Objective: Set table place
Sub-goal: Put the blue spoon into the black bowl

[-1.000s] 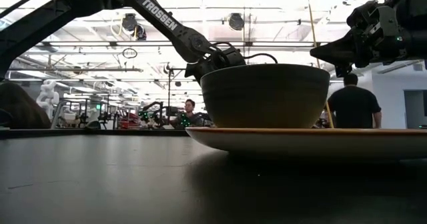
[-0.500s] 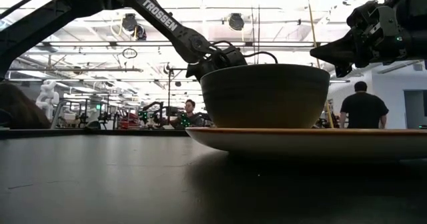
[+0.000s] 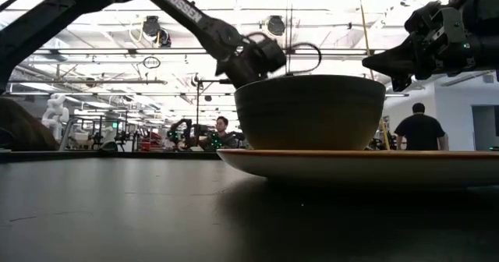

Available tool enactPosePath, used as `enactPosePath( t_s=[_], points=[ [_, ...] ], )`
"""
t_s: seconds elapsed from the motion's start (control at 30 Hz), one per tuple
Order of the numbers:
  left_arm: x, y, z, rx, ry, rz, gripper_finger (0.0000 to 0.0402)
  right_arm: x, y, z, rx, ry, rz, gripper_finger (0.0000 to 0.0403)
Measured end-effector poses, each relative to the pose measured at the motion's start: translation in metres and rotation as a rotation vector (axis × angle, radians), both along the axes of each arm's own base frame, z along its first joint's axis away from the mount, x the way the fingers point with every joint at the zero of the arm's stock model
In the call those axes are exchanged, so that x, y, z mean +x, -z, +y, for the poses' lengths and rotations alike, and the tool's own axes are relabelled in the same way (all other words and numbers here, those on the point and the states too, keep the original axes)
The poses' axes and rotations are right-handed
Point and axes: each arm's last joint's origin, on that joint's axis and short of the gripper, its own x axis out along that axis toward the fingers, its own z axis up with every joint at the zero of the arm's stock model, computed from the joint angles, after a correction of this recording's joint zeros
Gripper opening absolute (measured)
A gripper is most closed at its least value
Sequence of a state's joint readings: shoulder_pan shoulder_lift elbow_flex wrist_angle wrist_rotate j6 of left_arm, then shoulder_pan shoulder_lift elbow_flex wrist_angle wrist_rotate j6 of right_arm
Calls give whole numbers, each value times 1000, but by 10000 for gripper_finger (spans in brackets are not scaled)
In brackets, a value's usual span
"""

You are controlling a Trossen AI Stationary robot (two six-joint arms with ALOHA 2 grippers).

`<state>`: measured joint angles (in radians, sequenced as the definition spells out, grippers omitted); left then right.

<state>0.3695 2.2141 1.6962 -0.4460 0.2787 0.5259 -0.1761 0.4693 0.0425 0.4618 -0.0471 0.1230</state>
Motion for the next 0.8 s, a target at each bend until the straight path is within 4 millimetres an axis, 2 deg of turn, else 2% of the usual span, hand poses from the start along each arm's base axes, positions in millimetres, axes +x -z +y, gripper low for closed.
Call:
enactPosePath(
  t_s=[0.3, 0.8],
  points=[
    [-8, -44, -10, 39, 33, -67, 48, 0, 1, 0, 13, 0, 4, 0],
    [-11, -49, -18, -24, 79, -66, 48, 0, 0, 0, 15, 0, -1, 0]
  ],
)
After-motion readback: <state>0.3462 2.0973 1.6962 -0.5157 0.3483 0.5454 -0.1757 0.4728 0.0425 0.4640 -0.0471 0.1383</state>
